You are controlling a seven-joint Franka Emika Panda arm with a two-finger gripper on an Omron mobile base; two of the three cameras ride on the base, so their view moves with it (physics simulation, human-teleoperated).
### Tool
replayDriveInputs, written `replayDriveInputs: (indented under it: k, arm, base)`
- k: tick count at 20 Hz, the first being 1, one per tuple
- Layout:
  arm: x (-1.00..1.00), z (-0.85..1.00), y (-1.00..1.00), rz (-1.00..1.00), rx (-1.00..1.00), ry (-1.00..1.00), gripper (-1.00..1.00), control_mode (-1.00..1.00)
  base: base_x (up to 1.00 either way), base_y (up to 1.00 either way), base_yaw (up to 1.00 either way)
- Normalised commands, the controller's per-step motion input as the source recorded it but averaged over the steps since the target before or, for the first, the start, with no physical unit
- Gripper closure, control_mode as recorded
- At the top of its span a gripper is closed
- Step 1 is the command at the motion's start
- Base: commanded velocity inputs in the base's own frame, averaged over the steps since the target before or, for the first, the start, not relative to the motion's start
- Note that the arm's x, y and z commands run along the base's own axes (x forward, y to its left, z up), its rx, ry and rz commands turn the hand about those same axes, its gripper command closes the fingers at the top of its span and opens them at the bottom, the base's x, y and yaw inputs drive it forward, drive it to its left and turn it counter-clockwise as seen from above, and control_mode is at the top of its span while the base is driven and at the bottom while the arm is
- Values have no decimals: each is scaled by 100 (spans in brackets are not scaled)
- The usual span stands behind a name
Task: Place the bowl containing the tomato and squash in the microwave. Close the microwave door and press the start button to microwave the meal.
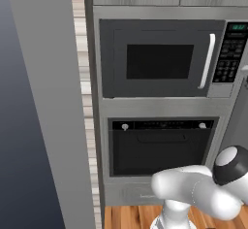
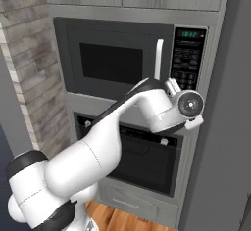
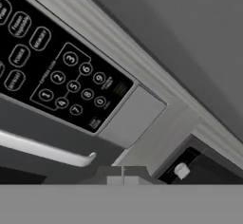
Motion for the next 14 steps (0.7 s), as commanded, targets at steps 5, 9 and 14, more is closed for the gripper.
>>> replayDriveInputs:
  k: [5,9,14]
  arm:
    - [16,-2,0,0,18,0,100,-100]
    - [18,-3,0,0,18,0,100,-100]
    - [6,-8,0,0,14,-2,100,-100]
  base:
    - [0,0,0]
    - [0,0,0]
    - [0,0,0]
